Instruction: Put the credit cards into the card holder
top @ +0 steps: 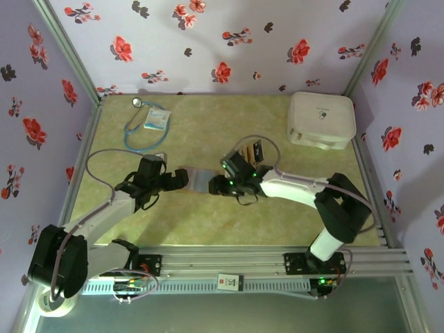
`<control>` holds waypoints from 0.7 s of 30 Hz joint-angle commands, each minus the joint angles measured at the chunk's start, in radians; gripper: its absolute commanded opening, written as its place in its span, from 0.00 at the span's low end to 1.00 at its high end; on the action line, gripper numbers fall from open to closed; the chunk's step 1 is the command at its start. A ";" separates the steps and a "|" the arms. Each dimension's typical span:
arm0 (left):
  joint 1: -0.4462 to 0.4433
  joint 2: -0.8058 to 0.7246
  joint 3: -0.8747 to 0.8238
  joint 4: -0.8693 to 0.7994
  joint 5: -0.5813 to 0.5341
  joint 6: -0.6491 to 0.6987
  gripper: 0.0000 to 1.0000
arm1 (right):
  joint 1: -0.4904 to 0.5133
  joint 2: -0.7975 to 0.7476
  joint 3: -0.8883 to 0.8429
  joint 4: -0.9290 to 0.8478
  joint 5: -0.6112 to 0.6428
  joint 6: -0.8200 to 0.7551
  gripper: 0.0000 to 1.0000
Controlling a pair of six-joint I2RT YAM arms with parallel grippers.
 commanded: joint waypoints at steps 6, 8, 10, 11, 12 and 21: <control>0.008 0.075 0.068 0.005 0.026 0.008 1.00 | 0.016 -0.232 -0.206 -0.223 0.171 -0.039 0.46; 0.007 0.092 0.076 0.008 0.030 0.008 1.00 | 0.015 -0.240 -0.217 -0.226 0.217 -0.042 0.44; 0.008 0.103 0.081 0.011 0.035 0.009 1.00 | 0.015 -0.224 -0.212 -0.217 0.275 -0.048 0.42; 0.008 0.105 0.082 0.011 0.037 0.008 1.00 | 0.015 -0.213 -0.207 -0.212 0.300 -0.049 0.41; 0.007 0.107 0.081 0.013 0.037 0.008 1.00 | 0.014 -0.194 -0.198 -0.208 0.329 -0.053 0.40; 0.007 0.105 0.060 0.020 0.037 0.003 1.00 | -0.052 -0.052 -0.071 -0.127 0.465 -0.110 0.33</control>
